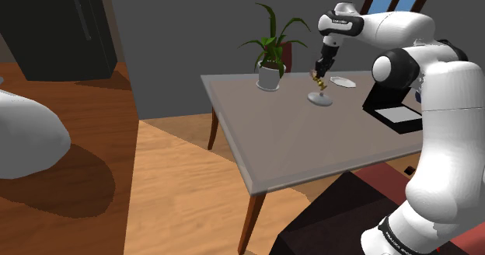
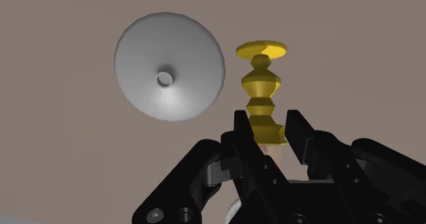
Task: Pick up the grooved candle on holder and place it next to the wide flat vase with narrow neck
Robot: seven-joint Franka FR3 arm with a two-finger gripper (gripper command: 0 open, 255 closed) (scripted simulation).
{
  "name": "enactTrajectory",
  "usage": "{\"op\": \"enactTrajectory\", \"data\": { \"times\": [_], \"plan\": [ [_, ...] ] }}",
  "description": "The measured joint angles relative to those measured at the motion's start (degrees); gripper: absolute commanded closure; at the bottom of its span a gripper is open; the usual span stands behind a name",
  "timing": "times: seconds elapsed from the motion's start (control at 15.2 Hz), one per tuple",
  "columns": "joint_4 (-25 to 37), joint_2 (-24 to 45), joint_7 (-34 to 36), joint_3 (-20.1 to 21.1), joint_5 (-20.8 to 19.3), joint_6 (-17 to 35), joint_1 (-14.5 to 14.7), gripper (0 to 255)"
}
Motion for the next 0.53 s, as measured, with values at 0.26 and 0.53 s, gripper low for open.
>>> {"op": "enactTrajectory", "data": {
  "times": [0.26, 0.53],
  "plan": [
    [-3.2, 0.0, -0.2, 0.0, 0.0, 3.1, 0.3, 255],
    [-6.5, -0.2, -0.2, 0.1, 0.1, 6.2, 0.6, 255]
  ]
}}
